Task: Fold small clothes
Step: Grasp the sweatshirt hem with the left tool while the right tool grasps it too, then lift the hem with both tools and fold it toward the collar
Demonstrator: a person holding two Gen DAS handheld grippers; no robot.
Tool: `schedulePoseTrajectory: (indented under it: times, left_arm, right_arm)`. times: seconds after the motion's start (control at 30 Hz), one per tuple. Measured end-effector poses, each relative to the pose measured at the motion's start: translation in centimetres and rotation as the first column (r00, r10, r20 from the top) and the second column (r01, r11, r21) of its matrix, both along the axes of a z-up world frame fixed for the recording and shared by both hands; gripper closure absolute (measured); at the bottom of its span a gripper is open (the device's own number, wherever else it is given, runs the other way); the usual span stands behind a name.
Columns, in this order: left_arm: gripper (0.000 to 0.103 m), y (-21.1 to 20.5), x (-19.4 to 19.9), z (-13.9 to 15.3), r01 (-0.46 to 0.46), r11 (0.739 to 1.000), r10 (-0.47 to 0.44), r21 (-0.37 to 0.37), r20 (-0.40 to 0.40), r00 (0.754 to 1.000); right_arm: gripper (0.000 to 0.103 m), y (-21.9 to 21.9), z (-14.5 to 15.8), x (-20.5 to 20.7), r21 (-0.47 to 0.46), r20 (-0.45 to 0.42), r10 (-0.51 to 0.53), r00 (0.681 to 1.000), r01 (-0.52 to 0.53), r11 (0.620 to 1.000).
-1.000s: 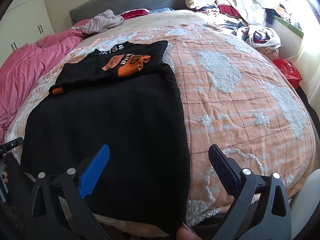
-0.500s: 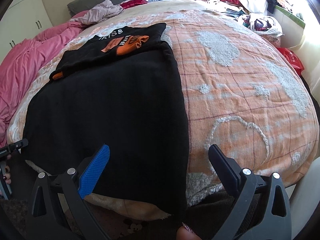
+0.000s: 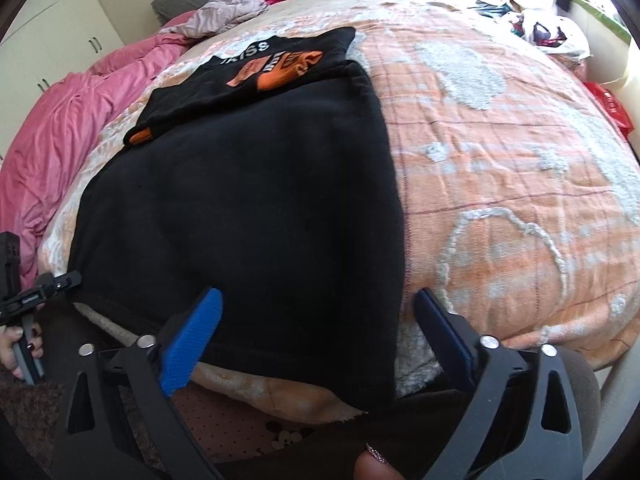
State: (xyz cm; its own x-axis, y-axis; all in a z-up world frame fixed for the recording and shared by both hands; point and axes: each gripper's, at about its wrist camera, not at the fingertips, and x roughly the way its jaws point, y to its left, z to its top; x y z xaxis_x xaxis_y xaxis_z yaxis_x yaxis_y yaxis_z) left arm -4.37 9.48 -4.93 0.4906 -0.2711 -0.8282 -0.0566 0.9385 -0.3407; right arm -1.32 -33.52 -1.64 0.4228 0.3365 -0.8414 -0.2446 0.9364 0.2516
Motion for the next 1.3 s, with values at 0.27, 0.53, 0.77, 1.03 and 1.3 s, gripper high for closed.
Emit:
schedulePoseTrajectory:
  times: [0.27,0.53,0.77,1.03,1.3]
  left_arm:
    - [0.065,0.1,-0.1,-0.3,-0.006,1.0,0.006,-0.012,-0.009,1.0]
    - [0.066,0.5,0.1,-0.6,-0.026,0.999,0.025,-0.041,-0.017,1.0]
    - [0.085,0.6,0.1,-0.1,-0.034,0.999,0.034,-0.02,-0.017,0.999]
    - [0.1,1.0,-0.3,1.8,-0.018,0.997,0.022,-0.08,0.046,0.999]
    - [0.101,2.3,0.8,6.0,-0.013,0.994,0.032,-0.107,0.171,0.985]
  right_arm:
    - [0.075,-1.0,0.3,-0.4,0.037,0.01,0.02,1.0,-0.021,0.999]
    - [0.094,-2.0,1.5,-0.6,0.108,0.068,0.03,0.997,-0.037,0.993]
    - [0.095,-2.1,3.1,-0.4,0.158,0.128,0.015,0.992,-0.035,0.987]
    - [0.096,-2.9,4.5,0.0,0.213,0.172,-0.032,0.985,-0.005,0.977]
    - [0.096,-3.7,7.0,0.5,0.244,0.253,-0.078,0.964,0.014,0.97]
